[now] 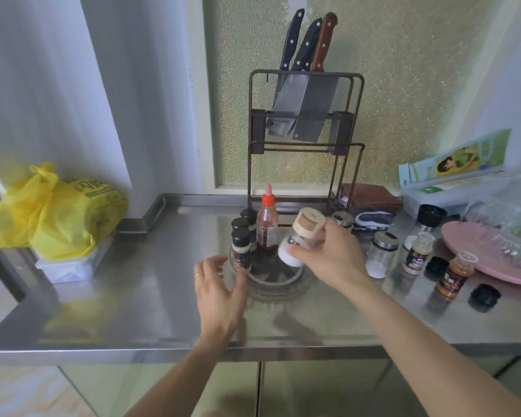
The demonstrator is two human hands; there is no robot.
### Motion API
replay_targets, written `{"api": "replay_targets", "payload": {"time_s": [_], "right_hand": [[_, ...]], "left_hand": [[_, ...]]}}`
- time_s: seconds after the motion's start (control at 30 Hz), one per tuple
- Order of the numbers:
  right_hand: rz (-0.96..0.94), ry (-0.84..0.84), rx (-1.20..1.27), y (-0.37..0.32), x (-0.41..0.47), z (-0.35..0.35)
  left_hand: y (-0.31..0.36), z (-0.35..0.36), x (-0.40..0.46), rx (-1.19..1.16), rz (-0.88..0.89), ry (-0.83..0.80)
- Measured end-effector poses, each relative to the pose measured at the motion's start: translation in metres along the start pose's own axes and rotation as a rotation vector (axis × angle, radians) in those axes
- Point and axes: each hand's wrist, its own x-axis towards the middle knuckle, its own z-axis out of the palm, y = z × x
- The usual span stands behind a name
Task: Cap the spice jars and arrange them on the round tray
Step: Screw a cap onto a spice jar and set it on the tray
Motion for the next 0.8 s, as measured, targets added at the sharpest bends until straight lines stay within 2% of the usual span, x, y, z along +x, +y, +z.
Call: {"api": "replay_targets", "payload": {"time_s": [0.1, 0.27, 0.47, 0.7, 0.8], "right_hand": [[-0.009, -0.06, -0.046, -0.013, 0.015, 0.031], [0.013, -0.154, -0.252, -0.01, 0.024, 0.074], [-0.023, -0.185, -0.202, -0.005, 0.018, 0.103], [-0.025, -0.214, -0.074, -0.001, 0.003, 0.102], [-0.073, -0.171, -0.028, 0.011, -0.009, 0.08]], "left_hand": [[-0.014, 0.0, 0.015, 0.039, -0.131, -0.184], [-0.028, 0.0, 0.02, 0.04, -0.067, -0.259], [-0.026, 0.001, 0.024, -0.021, -0.01, -0.247], [-0.027, 0.0, 0.022, 0.031, -0.005, -0.266], [-0.013, -0.005, 0.005, 0.015, 0.025, -0.09]]}}
